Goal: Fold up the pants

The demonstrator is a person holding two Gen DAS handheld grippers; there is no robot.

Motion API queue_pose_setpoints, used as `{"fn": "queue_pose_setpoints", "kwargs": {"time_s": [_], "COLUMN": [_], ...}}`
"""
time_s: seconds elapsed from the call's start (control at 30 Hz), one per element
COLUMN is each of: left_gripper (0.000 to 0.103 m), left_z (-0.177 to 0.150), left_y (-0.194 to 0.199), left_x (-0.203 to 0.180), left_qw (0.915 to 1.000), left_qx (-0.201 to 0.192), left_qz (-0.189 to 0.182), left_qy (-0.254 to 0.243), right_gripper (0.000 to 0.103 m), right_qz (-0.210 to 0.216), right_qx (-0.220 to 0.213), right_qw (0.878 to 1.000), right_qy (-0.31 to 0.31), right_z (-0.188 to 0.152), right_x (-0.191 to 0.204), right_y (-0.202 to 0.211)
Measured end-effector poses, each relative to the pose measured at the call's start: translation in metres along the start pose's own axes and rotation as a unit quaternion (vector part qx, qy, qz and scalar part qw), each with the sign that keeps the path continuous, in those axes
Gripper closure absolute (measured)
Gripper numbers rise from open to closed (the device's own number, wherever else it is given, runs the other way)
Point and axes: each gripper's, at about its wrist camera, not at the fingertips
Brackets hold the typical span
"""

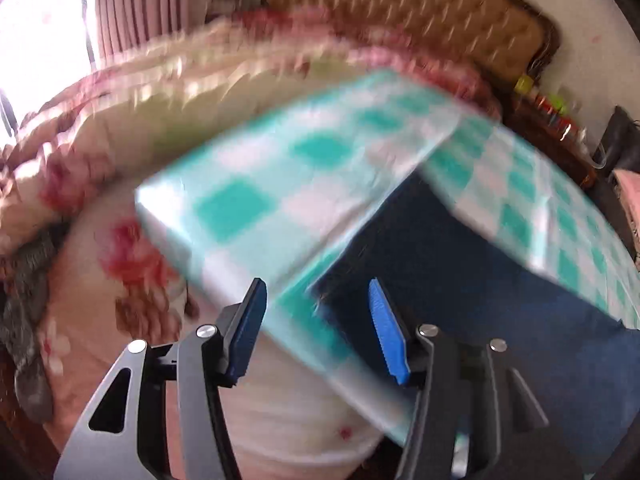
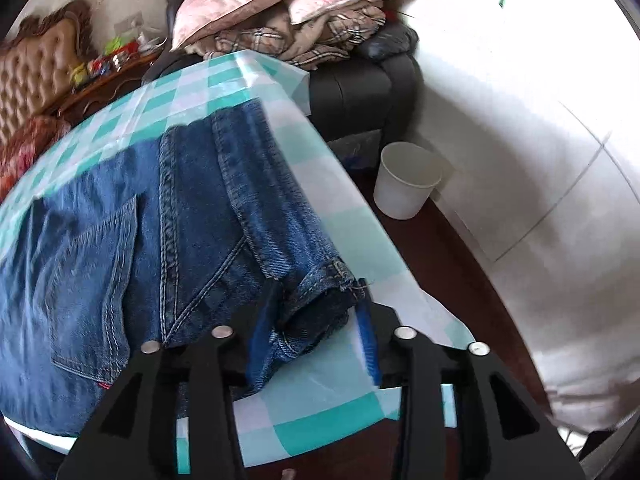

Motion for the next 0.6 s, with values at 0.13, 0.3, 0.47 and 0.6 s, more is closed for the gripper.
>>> {"fn": "queue_pose_setpoints", "kwargs": {"time_s": [0.13,0.3,0.47,0.6], "left_gripper": [0.051,0.061,0.081,0.085], "left_z": [0.000,-0.025,-0.061,-0.050], "left_y": [0.006,-0.012,-0.042,-0.076], "left_x": [-0.061,-0.165,-0.247,-0.243], "left_qw": [0.9907,0.9483,0.9071,0.9247], "left_qx": [-0.037,-0.008,0.047,0.055], "left_qz": [-0.064,-0.192,-0.260,-0.233], "left_qy": [-0.114,-0.252,-0.328,-0.296], "right_gripper": [0.051,0.042,0.039,0.039], "right_qz": [-0.064,-0.051,0.050,0.049], "right_qx": [-0.043,-0.113,-0.131,-0.112], "right_qw": [0.997,0.992,0.982,0.981], "right_qy": [-0.032,0.008,0.124,0.152], "right_z": [0.010,0.032,0.047,0.055], "right_x": [-0.016,0.008,0.095,0.135], "right_y": [0.031,0.067,0.051,0.013]}}
Point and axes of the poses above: each gripper's, at about its wrist camera, not at the fingertips, and y roughly against the way its jaws point, x to its left, z to its top, and after that the axes turned 7 degrees about -z, right-handed
